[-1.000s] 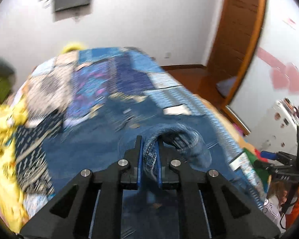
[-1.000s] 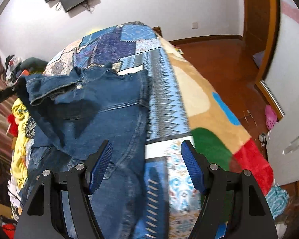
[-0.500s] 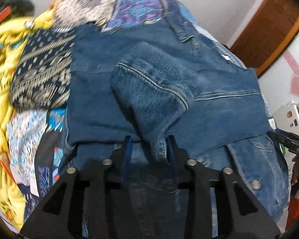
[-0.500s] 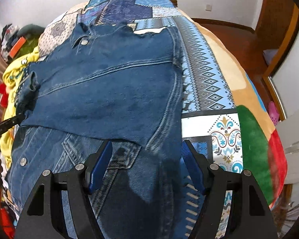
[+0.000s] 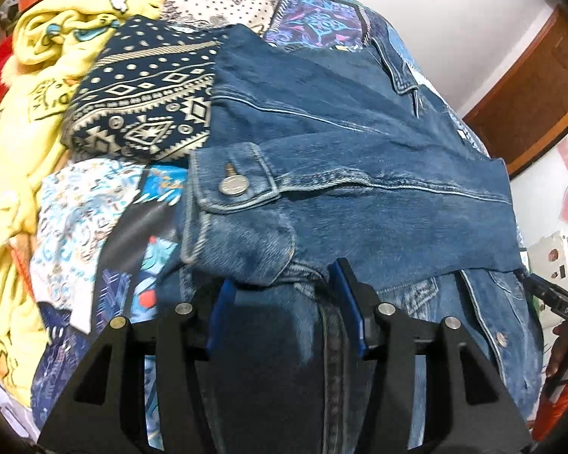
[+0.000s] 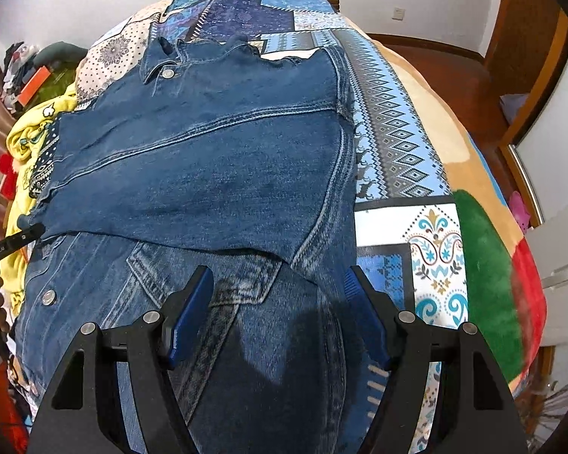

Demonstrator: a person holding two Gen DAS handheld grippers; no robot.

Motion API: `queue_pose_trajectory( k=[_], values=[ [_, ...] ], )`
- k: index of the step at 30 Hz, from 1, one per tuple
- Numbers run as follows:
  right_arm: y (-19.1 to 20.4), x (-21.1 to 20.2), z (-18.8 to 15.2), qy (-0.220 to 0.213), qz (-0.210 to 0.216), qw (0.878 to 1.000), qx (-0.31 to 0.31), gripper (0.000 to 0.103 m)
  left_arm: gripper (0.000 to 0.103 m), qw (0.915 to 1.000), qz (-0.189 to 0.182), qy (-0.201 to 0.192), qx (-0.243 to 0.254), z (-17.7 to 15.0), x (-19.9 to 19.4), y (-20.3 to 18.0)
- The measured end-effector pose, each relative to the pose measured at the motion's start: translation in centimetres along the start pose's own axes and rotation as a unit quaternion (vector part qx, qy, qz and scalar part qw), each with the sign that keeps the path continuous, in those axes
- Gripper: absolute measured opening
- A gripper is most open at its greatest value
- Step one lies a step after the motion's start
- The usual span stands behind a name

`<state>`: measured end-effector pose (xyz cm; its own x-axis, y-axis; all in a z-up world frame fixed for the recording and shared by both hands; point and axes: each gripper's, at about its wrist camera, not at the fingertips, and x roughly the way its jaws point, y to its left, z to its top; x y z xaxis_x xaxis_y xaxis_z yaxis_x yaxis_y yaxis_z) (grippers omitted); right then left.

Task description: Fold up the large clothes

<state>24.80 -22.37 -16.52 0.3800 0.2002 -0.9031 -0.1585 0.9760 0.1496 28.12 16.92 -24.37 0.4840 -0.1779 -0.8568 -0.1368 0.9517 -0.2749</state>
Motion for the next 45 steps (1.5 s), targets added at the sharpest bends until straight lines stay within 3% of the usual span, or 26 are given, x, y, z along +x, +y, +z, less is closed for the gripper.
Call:
queue_pose_trajectory(
  k=[5,8,11,13,17,26,30,36,39,41,45],
  values=[
    [0.1,-1.5,-0.3,-0.013,-0.005,1.000,-0.003,0.068,0.053,0.9977,0.044,-0.022,0.045,-0.4,-3.8,-0.3],
    [0.2,-3.1,-0.7,-0.028,-0.006,1.000,-0.005,0.068,0.065,0.9948,0.065,-0.046,0.064,-0.7,-6.8,-0.3],
    [0.1,-4.6,-1.2,-0.044,-0.008,0.999,-0.005,0.069,0.074,0.9929,0.072,-0.068,0.066,-1.4,-9.1,0.3],
    [0.0,-5.5,-1.7,-0.054,-0.008,0.999,-0.003,0.077,0.086,0.9929,0.071,-0.072,0.062,-1.9,-10.2,0.8],
    [-0.2,-6.6,-3.4,-0.069,0.006,0.998,0.010,0.081,0.088,0.9951,0.070,-0.057,0.040,-3.9,-10.6,2.4],
    [-0.9,-5.7,-7.9,-0.036,0.040,0.997,0.045,0.081,0.088,0.9991,0.009,0.025,-0.031,-10.0,-7.5,4.0],
    [-1.1,-5.1,-9.8,-0.006,0.059,0.997,0.057,0.081,0.088,0.9960,-0.022,0.052,-0.069,-12.1,-6.1,4.4],
    [-0.4,-5.2,-11.0,0.004,0.097,0.994,0.045,0.081,0.088,0.9865,-0.091,0.054,-0.125,-14.0,-5.6,5.2],
    [0.0,-4.5,-11.2,0.005,0.134,0.990,0.053,0.080,0.079,0.9834,-0.109,0.047,-0.138,-14.3,-5.3,5.2],
    [0.3,-4.4,-11.3,-0.004,0.131,0.990,0.051,0.078,0.073,0.9838,-0.105,0.040,-0.140,-14.2,-5.5,5.1],
    [0.9,-4.8,-10.9,-0.021,0.134,0.990,0.042,0.063,0.047,0.9888,-0.090,0.021,-0.117,-13.7,-6.7,4.3]
  ],
)
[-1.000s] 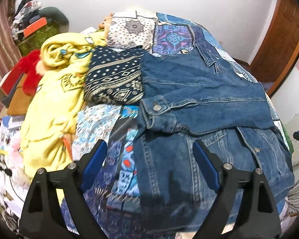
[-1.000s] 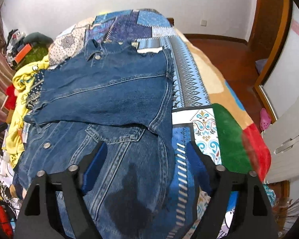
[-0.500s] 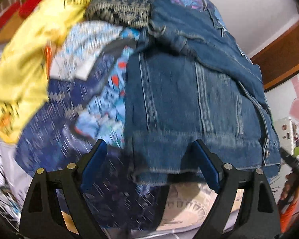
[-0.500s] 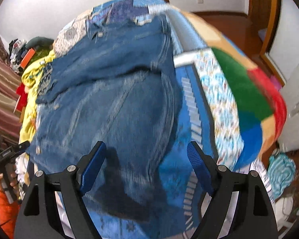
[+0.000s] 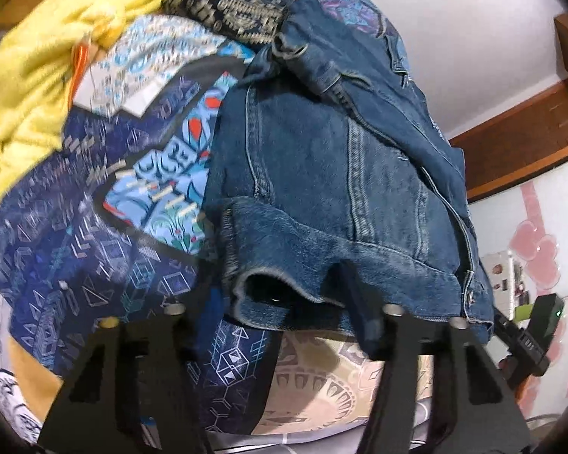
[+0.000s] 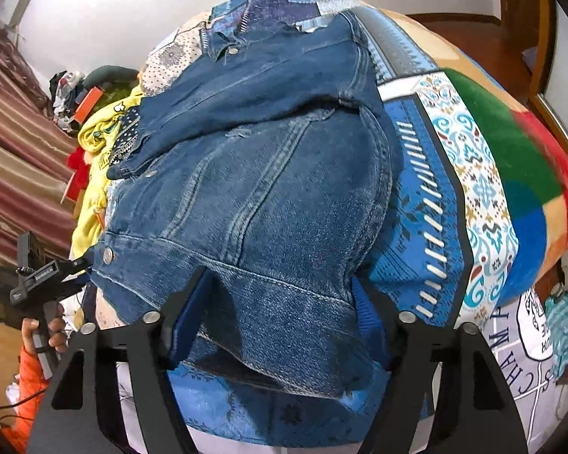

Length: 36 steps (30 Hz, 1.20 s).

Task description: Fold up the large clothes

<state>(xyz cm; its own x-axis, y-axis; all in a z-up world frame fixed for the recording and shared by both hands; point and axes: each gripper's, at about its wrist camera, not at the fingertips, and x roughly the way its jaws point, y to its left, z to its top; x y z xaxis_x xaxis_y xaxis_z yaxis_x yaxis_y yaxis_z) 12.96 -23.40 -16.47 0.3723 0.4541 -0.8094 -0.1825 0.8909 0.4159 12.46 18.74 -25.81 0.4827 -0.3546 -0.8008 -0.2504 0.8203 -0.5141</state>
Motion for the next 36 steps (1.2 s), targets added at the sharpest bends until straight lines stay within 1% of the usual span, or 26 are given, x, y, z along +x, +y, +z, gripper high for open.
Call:
queue_pose_trajectory(
  k=[1,2,4,5,6,7,9,11,15,18,22,25,28,31,33,36],
  values=[
    [0.2,0.0,0.0,-0.004,0.000,1.000,-0.003,0.061,0.039,0.9999,0.007,-0.005,0.011,0.1,-0.3,-0.4],
    [0.3,-0.1,0.0,-0.009,0.000,1.000,-0.007,0.054,0.034,0.9996,0.013,-0.011,0.022,0.2,-0.6,-0.7],
    [0.4,-0.4,0.2,-0.018,-0.002,1.000,-0.012,0.036,0.017,0.9985,0.025,-0.023,0.042,0.3,-1.2,-1.5],
    [0.3,-0.6,0.3,-0.021,-0.006,1.000,-0.010,0.028,0.014,0.9982,0.023,-0.030,0.047,0.5,-1.8,-1.4],
    [0.1,-0.6,0.6,-0.020,0.002,1.000,-0.007,0.026,0.012,0.9977,0.021,-0.041,0.049,0.6,-2.3,-1.9],
    [0.1,-0.6,0.9,-0.021,0.012,1.000,-0.010,0.024,0.011,0.9974,0.020,-0.049,0.049,1.0,-2.8,-1.9],
    [0.2,-1.0,1.3,-0.031,0.019,0.999,-0.014,0.021,0.010,0.9961,0.016,-0.069,0.052,2.0,-3.6,-2.7],
    [0.5,-1.5,2.1,-0.043,0.029,0.998,-0.018,0.020,0.010,0.9947,0.012,-0.085,0.058,2.6,-4.4,-3.3],
    [0.9,-2.5,4.4,-0.067,0.055,0.996,-0.019,0.018,0.008,0.9898,0.000,-0.117,0.081,4.9,-6.0,-5.7],
    [1.7,-3.4,7.1,-0.096,0.066,0.993,-0.031,0.018,0.007,0.9832,-0.012,-0.151,0.101,7.3,-7.3,-7.9],
    [3.3,-4.8,10.9,-0.142,0.063,0.986,-0.052,0.018,0.007,0.9752,-0.027,-0.185,0.119,11.2,-8.0,-10.5],
    [4.8,-5.2,14.3,-0.174,0.047,0.981,-0.076,0.017,0.007,0.9691,-0.034,-0.207,0.130,14.7,-8.0,-12.7],
    [5.3,-4.9,17.7,-0.190,0.034,0.978,-0.080,0.017,0.007,0.9633,-0.022,-0.227,0.142,18.4,-7.3,-14.8],
    [5.1,-3.8,21.1,-0.195,0.026,0.978,-0.070,0.017,0.007,0.9596,0.007,-0.243,0.141,21.9,-5.7,-15.9],
    [4.4,-2.6,23.2,-0.192,0.021,0.979,-0.057,0.017,0.007,0.9596,0.018,-0.246,0.136,23.9,-4.3,-16.1],
    [3.0,0.0,26.0,-0.182,0.015,0.983,-0.031,0.017,0.007,0.9626,0.041,-0.241,0.116,26.9,-1.3,-15.4]
  ],
)
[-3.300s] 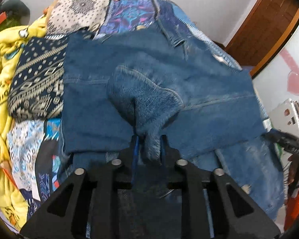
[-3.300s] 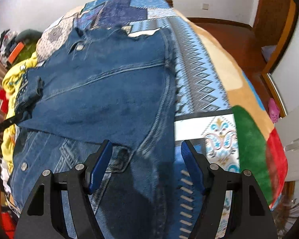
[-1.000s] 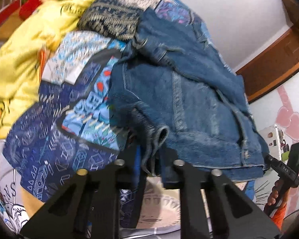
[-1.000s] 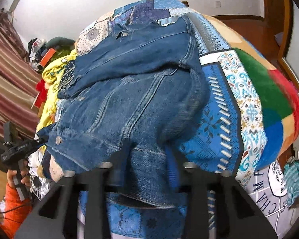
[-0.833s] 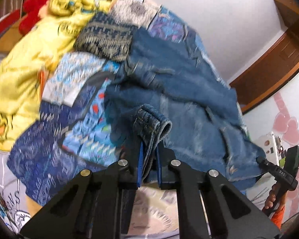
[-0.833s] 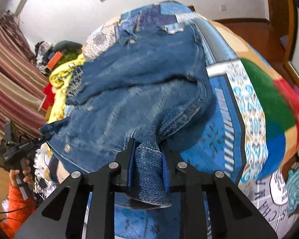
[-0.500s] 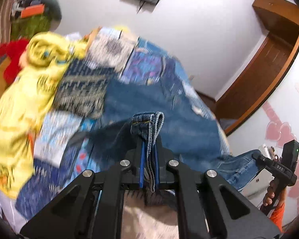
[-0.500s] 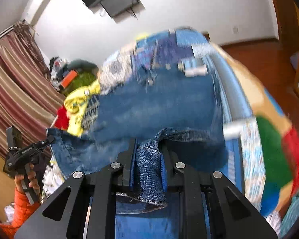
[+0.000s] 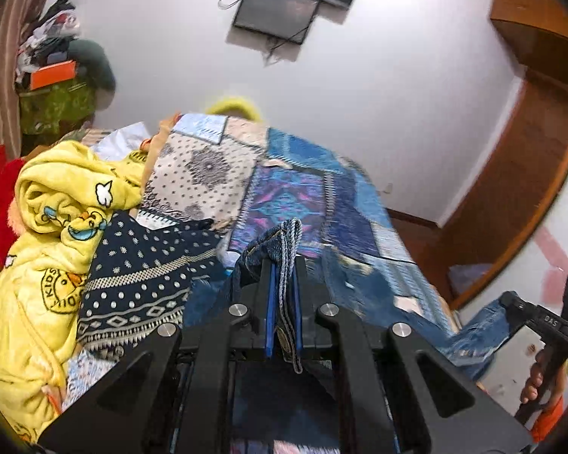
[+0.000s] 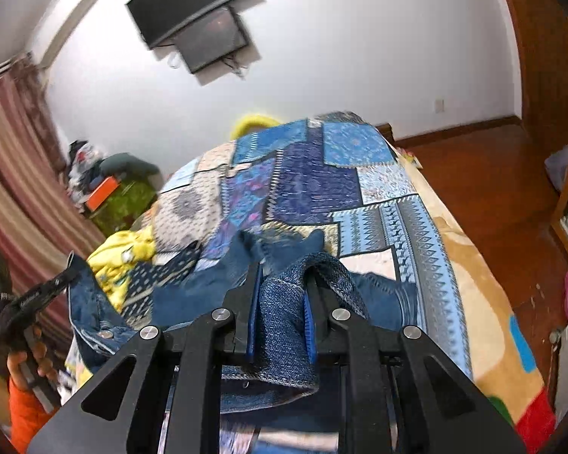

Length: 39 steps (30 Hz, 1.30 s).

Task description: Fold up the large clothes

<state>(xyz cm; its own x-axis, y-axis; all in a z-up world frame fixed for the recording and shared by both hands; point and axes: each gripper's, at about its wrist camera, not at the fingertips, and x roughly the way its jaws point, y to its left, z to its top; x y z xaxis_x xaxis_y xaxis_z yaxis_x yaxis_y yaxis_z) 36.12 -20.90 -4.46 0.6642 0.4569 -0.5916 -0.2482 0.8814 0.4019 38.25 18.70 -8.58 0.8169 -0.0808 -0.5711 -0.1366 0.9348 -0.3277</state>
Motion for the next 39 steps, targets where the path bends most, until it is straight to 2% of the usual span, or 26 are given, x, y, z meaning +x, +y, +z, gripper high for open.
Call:
queue_pose_trajectory(
  k=[3,5,10,13,16,20,23,25,27,29,31,33,36,39],
  values=[
    [-2.5,3.3,0.7,0.004,-0.023,0.999,0.037,0.017,0.007,0.9990,0.037,0.023,-0.010,0.3,5.0,1.1],
    [-4.6,6.7,0.8,0.031,-0.038,0.997,0.066,0.017,0.007,0.9977,0.052,0.043,-0.004,0.0,7.9,1.2],
    [-6.6,12.6,-0.6,0.102,-0.071,0.990,0.070,0.017,0.007,0.9908,0.095,0.088,0.038,-1.9,14.1,1.5],
    [-7.2,13.4,-1.1,0.124,-0.070,0.987,0.068,0.017,0.007,0.9871,0.109,0.111,0.039,-3.1,16.3,2.6],
    [-7.7,12.9,-0.6,0.141,-0.049,0.986,0.069,0.019,0.007,0.9856,0.103,0.128,0.039,-3.8,17.1,3.2],
    [-6.4,11.2,0.5,0.156,-0.053,0.986,0.013,0.021,0.009,0.9828,0.099,0.142,0.064,-3.5,16.4,2.3],
    [-4.2,9.2,0.7,0.142,-0.070,0.986,-0.045,0.022,0.024,0.9782,0.109,0.149,0.095,-2.9,15.1,1.3],
    [-2.9,8.6,0.7,0.142,-0.087,0.983,-0.077,0.023,0.054,0.9767,0.121,0.142,0.106,-2.3,13.8,0.8],
    [-1.6,8.0,0.5,0.139,-0.105,0.979,-0.105,0.023,0.062,0.9808,0.114,0.118,0.104,-1.7,11.8,0.4],
    [-0.8,7.8,0.5,0.133,-0.121,0.976,-0.122,0.023,0.065,0.9838,0.102,0.110,0.098,-1.2,10.4,0.1],
    [-0.3,7.7,0.7,0.133,-0.128,0.974,-0.131,0.023,0.073,0.9865,0.076,0.111,0.093,-1.1,9.1,-0.3],
    [-0.1,7.5,1.0,0.138,-0.127,0.974,-0.127,0.023,0.081,0.9847,0.062,0.122,0.108,-1.9,8.5,-0.9],
    [0.0,7.0,1.7,0.144,-0.109,0.977,-0.109,0.024,0.085,0.9744,0.072,0.150,0.152,-4.2,9.2,-1.8],
    [-0.9,6.2,2.5,0.155,-0.073,0.982,-0.074,0.024,0.085,0.9510,0.117,0.210,0.195,-8.4,12.2,-1.4]
  ],
)
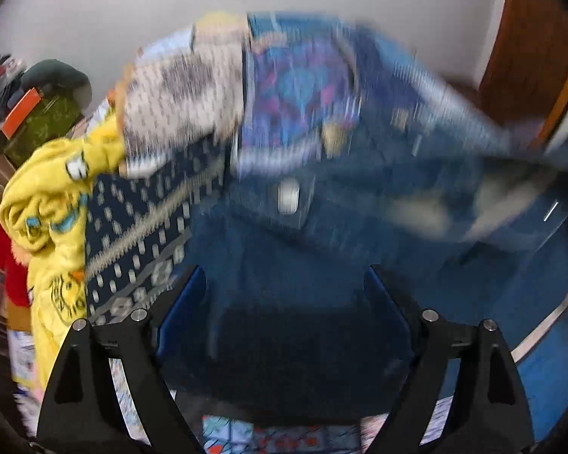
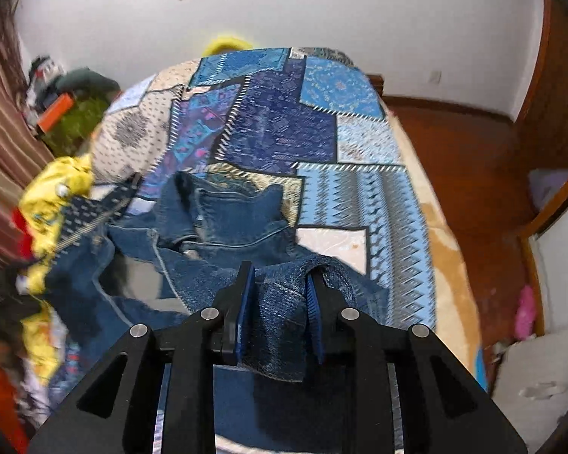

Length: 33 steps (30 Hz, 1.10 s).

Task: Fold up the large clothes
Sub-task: 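Lift the hem and fold it over toward the collar with both tools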

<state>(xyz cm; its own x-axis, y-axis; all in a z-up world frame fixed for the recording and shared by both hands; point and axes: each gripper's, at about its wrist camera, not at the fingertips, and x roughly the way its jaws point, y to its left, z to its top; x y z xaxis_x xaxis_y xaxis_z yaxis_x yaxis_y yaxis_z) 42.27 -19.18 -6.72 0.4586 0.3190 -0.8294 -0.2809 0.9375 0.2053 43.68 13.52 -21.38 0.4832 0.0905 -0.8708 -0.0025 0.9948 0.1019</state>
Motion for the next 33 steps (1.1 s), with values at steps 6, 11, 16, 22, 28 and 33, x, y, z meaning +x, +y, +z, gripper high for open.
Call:
queue_pose_trajectory(
  k=[6,11,16,22,28,33],
  values=[
    [-1.6,-2.2,0.3,-0.035,-0.092,0.995,0.003,0.056,0.094,0.9996,0.028,0.004,0.003,-3.4,3.5,0.0],
    [-3.0,-4.4,-0.6,-0.053,-0.100,0.994,0.000,0.070,0.094,0.9997,0.019,0.006,-0.017,-3.6,3.3,0.5],
    [-0.9,-3.0,-4.0,-0.029,-0.071,0.996,-0.046,0.077,0.093,0.9995,0.030,-0.002,-0.011,-3.5,1.2,-0.2],
    [2.5,2.1,-8.6,0.033,-0.027,0.995,-0.089,0.078,0.093,0.9996,-0.014,-0.023,0.012,-3.6,-1.5,-1.2],
    [4.8,8.5,-8.9,0.093,-0.041,0.988,-0.114,0.078,0.093,0.9994,0.011,0.003,0.032,-2.4,1.6,-2.6],
    [4.3,11.6,-4.4,0.111,-0.047,0.989,-0.087,0.078,0.094,0.9982,0.042,0.033,-0.029,1.9,5.4,-0.4]
  ],
)
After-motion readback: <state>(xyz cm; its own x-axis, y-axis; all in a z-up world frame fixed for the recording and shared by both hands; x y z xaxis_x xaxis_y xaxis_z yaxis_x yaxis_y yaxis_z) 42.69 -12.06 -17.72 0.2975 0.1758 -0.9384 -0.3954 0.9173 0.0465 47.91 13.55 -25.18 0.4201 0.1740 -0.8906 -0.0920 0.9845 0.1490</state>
